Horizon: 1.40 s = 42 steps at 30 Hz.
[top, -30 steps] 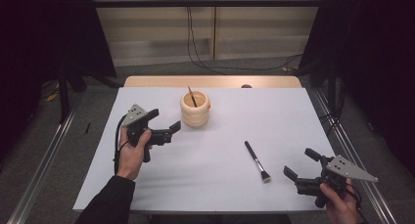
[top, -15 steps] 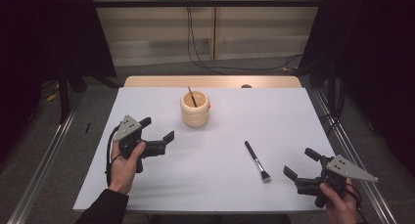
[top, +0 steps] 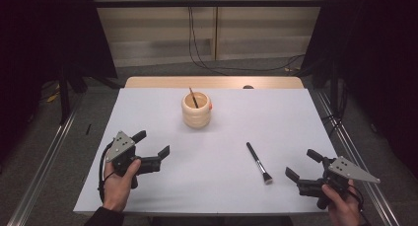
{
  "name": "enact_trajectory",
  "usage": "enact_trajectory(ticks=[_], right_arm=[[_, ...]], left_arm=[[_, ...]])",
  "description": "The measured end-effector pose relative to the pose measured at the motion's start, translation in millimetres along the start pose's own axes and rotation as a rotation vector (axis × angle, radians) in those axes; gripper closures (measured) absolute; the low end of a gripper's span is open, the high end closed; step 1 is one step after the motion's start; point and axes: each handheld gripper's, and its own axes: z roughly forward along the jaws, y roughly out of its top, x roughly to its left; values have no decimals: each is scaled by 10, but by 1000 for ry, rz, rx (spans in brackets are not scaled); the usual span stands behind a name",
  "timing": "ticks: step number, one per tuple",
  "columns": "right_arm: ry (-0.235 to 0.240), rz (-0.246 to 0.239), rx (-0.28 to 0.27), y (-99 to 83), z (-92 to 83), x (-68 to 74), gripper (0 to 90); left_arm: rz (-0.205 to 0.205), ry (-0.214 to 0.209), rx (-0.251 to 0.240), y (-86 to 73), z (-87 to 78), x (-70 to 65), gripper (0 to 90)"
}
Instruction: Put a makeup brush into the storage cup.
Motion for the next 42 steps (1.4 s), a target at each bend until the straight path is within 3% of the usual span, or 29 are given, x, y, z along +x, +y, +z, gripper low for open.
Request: enact_trajectory(ticks=[3,5,9,13,18,23,31,42], right_arm=[[-2,0,2,1,7,-3,0],[-1,1,1,5,10,0,0],[-2,10,0,5,3,-8,0],[-1,-3,2,3,12,-13,0],[-13,0,-2,4,20,-11,0],[-11,1,1,4,9,-12,0],[-9,3,-3,3,4,-23,0],[-4,-20,-20,39,94,-41,0]], left_arm=[[-12,15,11,-52,-25,-44,18],[3,12,20,-68,-54,-72,18],[11,29,7,-113,-162,-91,18],[-5,17,-9,-180,-268,-79,18],[1,45,-8,-249,-368,-72,18],[23,33,-7,-291,-350,-63,16],[-3,17,-16,-298,-347,-51,17],[-12,32,-18,-303,-391,-48,17]])
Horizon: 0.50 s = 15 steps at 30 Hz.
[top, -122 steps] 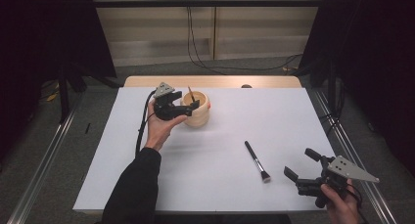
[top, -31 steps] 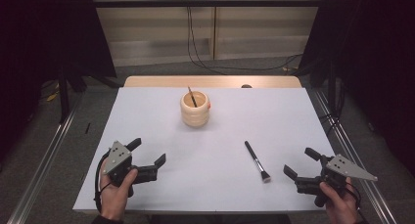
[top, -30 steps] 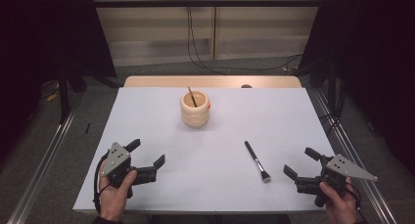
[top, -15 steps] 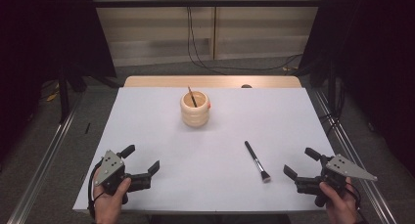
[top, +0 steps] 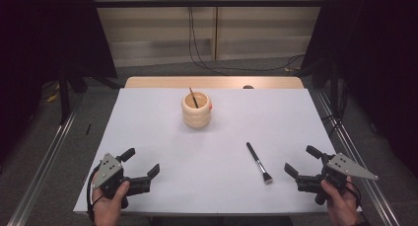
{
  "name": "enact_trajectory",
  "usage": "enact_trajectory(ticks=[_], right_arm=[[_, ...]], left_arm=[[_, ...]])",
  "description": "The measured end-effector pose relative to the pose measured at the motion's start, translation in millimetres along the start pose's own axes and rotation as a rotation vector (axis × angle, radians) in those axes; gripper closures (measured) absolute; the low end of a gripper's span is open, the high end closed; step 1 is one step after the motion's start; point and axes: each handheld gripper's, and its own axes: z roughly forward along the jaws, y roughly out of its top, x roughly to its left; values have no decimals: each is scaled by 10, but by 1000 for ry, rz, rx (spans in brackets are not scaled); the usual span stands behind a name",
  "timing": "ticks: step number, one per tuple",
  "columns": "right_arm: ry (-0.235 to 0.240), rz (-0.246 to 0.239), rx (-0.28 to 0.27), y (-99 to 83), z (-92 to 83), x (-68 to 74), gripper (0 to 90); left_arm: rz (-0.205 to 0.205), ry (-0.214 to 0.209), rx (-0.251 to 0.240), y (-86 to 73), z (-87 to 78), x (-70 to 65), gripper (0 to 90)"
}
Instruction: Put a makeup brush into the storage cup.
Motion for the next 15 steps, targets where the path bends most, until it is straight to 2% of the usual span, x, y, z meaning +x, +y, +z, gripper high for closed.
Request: enact_trajectory(ticks=[3,4,7,8,10,15], right_arm=[[15,5,-6,20,42,-2,0],[22,-2,-5,24,53,-16,0],[22,11,-14,37,86,-41,0],[25,21,-17,47,95,-37,0],[29,8,-21,92,109,-54,0],[26,5,-43,228,224,-86,0]], left_arm=[[16,-7,-11,15,-7,-28,17],[3,-19,-10,13,-9,-36,17],[14,-27,-7,12,-1,-52,17],[5,-30,-13,12,-3,-49,17],[1,-22,-12,7,-4,-42,17],[-9,-34,-7,3,18,-35,17]])
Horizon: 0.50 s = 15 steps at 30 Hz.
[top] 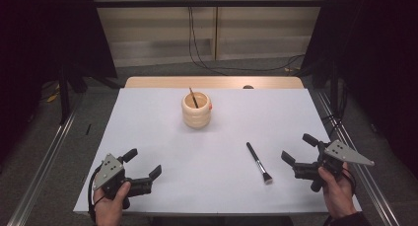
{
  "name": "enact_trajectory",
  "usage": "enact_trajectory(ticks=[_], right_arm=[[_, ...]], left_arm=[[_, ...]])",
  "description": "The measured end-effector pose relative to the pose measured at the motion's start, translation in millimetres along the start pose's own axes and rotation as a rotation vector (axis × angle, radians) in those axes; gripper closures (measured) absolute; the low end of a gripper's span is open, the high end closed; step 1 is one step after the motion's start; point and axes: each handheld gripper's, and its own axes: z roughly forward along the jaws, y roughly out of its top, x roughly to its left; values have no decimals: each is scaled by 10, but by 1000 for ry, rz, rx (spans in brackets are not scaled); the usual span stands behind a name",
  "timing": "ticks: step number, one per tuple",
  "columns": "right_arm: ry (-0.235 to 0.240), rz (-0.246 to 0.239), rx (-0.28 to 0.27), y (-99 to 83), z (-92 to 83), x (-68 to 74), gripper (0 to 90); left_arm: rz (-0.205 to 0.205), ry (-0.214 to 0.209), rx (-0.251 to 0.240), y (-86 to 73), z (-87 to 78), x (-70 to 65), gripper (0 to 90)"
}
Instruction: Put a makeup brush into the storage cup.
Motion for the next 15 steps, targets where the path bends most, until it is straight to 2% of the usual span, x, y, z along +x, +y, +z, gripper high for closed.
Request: enact_trajectory(ticks=[1,7,9,11,12,15], right_arm=[[6,-11,-1,24,34,-3,0],[22,-36,2,155,216,-38,0],[14,-58,7,182,279,-72,0],[-10,-61,6,201,332,-99,0],[-18,-67,12,214,358,-101,0],[-1,-72,16,267,427,-117,0]], left_arm=[[-13,-19,1,-1,3,4,18],[-20,0,9,-6,1,19,19],[-17,4,8,-5,-2,19,19],[-32,-5,5,-8,-15,8,19],[-23,-2,10,-9,-23,3,19],[-17,-13,5,-3,-16,5,19]])
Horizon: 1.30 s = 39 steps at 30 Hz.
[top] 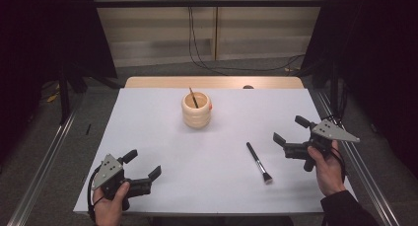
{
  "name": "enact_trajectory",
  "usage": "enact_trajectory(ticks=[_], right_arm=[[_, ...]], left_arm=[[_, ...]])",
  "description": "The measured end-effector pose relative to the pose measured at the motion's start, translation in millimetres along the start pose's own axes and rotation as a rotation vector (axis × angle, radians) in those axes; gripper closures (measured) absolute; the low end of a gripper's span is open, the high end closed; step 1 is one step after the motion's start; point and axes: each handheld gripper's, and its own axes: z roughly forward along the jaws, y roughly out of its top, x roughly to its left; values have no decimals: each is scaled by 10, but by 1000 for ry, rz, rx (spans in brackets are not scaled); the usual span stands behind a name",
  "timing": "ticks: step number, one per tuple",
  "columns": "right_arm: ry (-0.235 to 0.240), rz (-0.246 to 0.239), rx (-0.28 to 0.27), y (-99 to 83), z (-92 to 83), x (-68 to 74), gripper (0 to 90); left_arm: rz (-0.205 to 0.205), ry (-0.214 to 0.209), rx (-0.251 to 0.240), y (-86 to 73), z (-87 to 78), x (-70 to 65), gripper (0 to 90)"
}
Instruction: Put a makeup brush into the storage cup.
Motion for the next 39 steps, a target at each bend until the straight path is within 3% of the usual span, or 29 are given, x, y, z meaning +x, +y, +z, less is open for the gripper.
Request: enact_trajectory(ticks=[3,8,15,23,27,31,36,39], right_arm=[[-13,2,1,52,77,-12,0],[22,-12,55,125,210,-10,4],[98,-48,232,155,392,-15,23],[169,-86,449,55,520,-8,34],[207,-78,530,26,558,17,44],[181,-73,600,20,601,44,86],[197,-22,745,-2,670,28,126],[201,1,800,-2,689,34,135]], left_arm=[[4,5,6,-2,2,5,18],[0,16,4,-1,-1,19,19],[-12,18,-12,0,-13,48,19],[7,26,-9,13,-28,45,19],[2,29,-4,8,-19,48,19],[2,32,-2,6,-16,58,19],[22,24,0,9,-5,49,18],[18,21,2,6,-1,49,18]])
